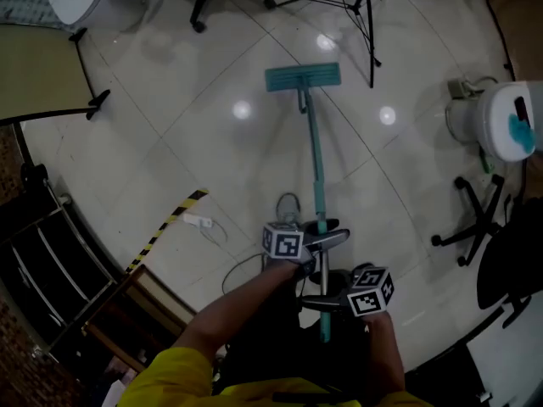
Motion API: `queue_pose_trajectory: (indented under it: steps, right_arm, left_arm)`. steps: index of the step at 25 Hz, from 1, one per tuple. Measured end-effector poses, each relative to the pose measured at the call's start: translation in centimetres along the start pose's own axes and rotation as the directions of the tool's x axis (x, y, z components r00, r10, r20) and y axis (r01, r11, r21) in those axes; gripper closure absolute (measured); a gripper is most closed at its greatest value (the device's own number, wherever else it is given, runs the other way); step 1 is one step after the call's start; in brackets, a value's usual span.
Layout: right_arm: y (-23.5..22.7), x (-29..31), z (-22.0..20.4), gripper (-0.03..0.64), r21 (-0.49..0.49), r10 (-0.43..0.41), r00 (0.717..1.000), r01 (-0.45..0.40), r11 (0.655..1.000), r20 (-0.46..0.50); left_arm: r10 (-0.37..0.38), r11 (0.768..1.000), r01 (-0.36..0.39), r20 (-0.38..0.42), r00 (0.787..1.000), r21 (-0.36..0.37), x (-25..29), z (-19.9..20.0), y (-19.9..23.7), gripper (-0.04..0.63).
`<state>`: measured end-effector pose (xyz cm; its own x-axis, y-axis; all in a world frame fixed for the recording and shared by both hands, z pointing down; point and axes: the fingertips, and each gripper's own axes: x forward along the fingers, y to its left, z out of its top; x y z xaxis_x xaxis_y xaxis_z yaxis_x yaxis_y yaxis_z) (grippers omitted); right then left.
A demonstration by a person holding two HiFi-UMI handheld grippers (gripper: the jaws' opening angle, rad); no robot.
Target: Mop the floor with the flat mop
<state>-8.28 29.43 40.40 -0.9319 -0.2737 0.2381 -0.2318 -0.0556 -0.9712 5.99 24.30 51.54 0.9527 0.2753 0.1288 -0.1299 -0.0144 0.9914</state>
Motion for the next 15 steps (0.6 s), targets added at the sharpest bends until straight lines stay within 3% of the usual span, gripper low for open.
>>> queue_pose_trajectory:
  steps: [2, 4, 10, 15]
  right_arm:
    - [-0.9, 0.5, -0.1, 0.268, -0.004, -0.017, 0.999, 0.017, 1.0, -0.038]
    - [-1.9, 0.5, 2.2, 0.275, -0.01, -0.013, 1.0, 0.013, 1.0, -0.015]
    - [-6.7, -0.6, 15.4, 0.288, -0.051, -0.036, 0.991, 0.043, 0.998, 0.13]
    - [-9.7, -0.6, 24.4, 0.305, -0.073, -0.049, 0.973, 0.067, 0.995, 0.227]
  left_arm:
    - [-0.013, 1.0, 0.013, 0.052, 0.999, 0.0, -0.3, 0.4, 0.7, 0.282]
    - [-0.019, 1.0, 0.018, 0.063, 0.998, 0.023, 0.0, 2.9, 1.4, 0.279]
    - [-0.011, 0.992, 0.007, 0.039, 0.999, 0.124, 2.8, 16.2, 4.4, 0.278]
    - [-0.033, 0.989, 0.03, 0.014, 0.999, 0.143, 4.2, 24.9, 6.3, 0.287]
